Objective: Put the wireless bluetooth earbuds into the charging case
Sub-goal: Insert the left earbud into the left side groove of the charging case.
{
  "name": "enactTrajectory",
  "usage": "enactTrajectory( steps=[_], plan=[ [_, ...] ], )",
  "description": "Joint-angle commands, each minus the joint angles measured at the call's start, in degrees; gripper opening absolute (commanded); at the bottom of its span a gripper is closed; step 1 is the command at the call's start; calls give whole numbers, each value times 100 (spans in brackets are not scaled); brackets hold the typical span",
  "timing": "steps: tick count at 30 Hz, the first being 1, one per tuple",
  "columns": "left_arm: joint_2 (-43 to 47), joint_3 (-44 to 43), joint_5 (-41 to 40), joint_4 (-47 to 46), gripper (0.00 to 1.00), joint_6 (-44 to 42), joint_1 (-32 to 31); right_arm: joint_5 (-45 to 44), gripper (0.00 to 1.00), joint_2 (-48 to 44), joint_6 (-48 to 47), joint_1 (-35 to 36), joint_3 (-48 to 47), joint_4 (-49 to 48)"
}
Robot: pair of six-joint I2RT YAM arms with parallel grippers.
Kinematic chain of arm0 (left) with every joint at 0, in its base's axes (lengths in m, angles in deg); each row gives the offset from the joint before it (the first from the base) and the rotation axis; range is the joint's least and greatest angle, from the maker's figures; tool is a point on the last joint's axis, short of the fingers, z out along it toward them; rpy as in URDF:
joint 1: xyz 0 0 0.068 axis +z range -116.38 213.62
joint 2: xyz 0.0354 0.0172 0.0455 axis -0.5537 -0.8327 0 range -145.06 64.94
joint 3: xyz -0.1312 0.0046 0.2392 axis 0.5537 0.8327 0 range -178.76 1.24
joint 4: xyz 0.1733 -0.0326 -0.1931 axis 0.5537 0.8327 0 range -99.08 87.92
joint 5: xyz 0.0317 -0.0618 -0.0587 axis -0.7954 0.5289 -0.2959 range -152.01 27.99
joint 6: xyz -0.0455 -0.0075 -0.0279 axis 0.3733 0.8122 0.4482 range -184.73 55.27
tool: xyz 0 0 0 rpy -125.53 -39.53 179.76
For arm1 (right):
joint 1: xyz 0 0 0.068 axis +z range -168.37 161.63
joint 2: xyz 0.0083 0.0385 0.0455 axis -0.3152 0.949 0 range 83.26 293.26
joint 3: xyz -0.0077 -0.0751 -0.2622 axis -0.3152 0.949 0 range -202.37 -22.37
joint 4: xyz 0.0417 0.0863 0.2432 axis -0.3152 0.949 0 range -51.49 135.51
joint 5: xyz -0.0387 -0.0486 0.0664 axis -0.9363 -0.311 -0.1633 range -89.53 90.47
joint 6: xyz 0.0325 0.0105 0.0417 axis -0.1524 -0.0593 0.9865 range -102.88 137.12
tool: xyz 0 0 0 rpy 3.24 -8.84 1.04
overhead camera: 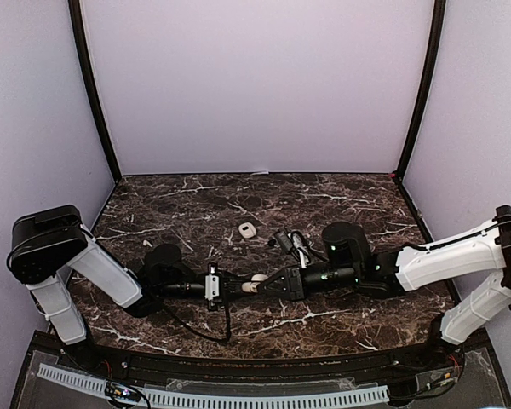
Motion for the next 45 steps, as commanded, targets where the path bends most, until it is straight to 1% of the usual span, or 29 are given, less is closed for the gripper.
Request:
enactTrajectory(
  steps=[1,14,16,19,21,24,28,30,36,41,45],
  plan=[
    [0,-226,20,-199,0,60,-166,33,1,127,160,-40,-40,-570],
    [-49,-323,-198,-320,0,26,-306,302,2,312,694,-90,36,-927],
    [-50,-352,-190,-349,0,130,-309,339,2,353,693,-92,41,-957],
    [-54,-396,-124,-342,0,280,-310,339,1,357,452,-92,1,-786],
    [-73,-397,-86,-382,0,364,-307,284,5,312,293,-92,-17,-634],
    [-123,-343,-91,-521,0,438,-312,137,19,158,158,-93,7,-463],
    [-233,-213,-138,-969,0,635,-311,-58,28,-110,104,-92,82,-280],
    [-315,-162,-152,-1210,0,777,-306,-114,33,-197,68,-92,85,-151],
    [-600,-146,-84,-1862,0,1143,-306,-158,37,-300,43,-92,26,81],
    [-583,-101,-157,-1821,0,1088,-306,-211,37,-369,52,-92,7,162],
    [-536,51,-348,-1995,0,1200,-287,-280,38,-503,-34,-92,41,225]
  ],
)
